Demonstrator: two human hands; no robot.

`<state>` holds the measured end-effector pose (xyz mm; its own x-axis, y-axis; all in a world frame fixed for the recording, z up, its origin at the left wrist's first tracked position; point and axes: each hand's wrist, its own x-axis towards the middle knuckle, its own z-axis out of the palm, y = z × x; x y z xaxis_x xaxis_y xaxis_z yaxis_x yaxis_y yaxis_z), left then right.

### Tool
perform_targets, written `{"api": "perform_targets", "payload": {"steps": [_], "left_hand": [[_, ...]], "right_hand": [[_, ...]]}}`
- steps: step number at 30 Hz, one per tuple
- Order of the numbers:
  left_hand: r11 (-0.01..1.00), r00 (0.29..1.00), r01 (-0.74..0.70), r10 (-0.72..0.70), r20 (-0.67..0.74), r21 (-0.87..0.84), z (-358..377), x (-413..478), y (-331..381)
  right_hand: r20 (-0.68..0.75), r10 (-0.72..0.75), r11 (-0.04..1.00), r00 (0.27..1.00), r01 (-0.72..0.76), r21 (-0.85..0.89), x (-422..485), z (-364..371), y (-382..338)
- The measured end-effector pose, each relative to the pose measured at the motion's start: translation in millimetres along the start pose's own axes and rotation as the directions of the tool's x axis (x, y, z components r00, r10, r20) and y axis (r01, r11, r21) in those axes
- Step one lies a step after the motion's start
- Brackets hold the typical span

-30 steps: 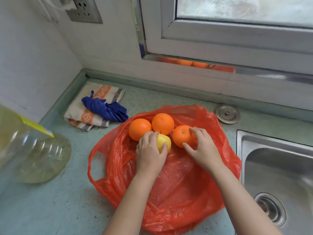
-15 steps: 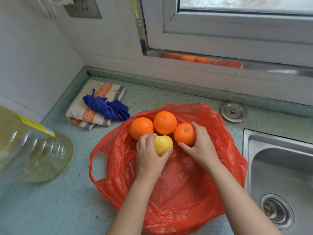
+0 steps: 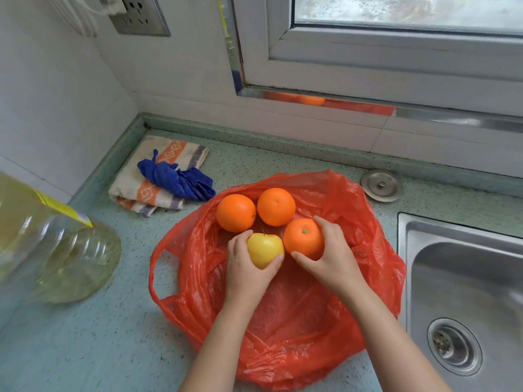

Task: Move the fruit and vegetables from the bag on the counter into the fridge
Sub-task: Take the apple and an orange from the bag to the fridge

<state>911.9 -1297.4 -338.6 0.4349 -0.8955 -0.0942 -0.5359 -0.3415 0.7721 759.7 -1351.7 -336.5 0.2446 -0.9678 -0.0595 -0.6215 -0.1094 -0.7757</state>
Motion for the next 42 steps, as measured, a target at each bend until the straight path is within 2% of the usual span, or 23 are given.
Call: {"api": "perform_targets", "payload": {"steps": [10,16,20,23,28,31,37,42], "left_hand": [[0.994,0.987,0.104,-0.108,0.121,0.042,-12,-15,-10],[0.992,0.984,0.125,-0.124,0.124,-0.004,-26,-36,-13],[0.993,0.99,0.063,-0.05,0.133,-0.095,-45,-52,-4],[0.979,0.988,-0.035,0.064,0.138,-0.201,-64,-67,11],[0.926,0.957,-0.143,0.219,0.189,-0.348,-94,-95,35],[0.902,0.932,-0.172,0.279,0.231,-0.396,-111,-107,40],[0.868,0.83,-0.241,0.416,0.371,-0.434,-140,-125,38],[0.823,0.694,-0.329,0.543,0.473,-0.463,-149,-144,32]], "right_hand": [[0.025,0.003,1.0,1.0,-0.003,0.005,-36,4,-6],[0.013,0.006,1.0,1.0,-0.006,0.026,-62,2,-20],[-0.027,-0.006,0.996,1.0,0.008,0.084,-83,-16,-37],[-0.107,-0.025,0.992,0.994,0.038,0.116,-103,-35,-55],[-0.25,-0.072,0.987,0.965,0.106,0.124,-146,-62,-81],[-0.316,-0.039,0.987,0.948,0.085,0.133,-174,-69,-95],[-0.455,0.123,0.982,0.882,-0.042,0.184,-238,-57,-121],[-0.573,0.289,0.955,0.767,-0.185,0.234,-306,-36,-140]]}}
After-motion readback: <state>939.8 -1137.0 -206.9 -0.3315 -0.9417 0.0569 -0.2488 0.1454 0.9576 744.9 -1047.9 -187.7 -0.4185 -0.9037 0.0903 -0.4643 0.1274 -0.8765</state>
